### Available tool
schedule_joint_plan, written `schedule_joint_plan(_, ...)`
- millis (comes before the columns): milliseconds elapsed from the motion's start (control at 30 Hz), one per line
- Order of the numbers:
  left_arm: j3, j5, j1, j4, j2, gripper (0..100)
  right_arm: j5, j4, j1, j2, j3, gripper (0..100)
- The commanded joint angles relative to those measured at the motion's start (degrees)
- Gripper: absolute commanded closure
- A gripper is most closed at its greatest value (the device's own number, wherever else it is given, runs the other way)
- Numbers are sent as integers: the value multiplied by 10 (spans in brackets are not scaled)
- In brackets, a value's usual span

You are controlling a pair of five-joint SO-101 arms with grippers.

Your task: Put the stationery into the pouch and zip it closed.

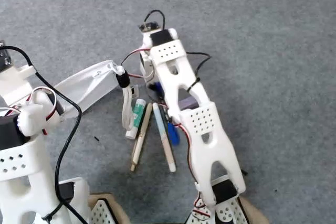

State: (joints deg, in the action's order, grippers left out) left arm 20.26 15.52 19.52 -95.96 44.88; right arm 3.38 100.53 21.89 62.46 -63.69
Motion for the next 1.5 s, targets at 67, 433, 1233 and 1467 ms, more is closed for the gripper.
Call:
schedule_joint_plan(67,0,-2,-7,-3,-8,972,-4,7,-27,-90,-39,987)
schedule_joint_plan(433,3,-2,-7,-3,-9,972,-2,7,-25,-282,-42,987)
schedule_joint_plan(1233,15,-2,-51,-3,-8,972,-103,-135,169,-613,-42,987)
schedule_joint_plan(1467,15,-2,-51,-3,-8,972,-115,-199,222,-611,-38,987)
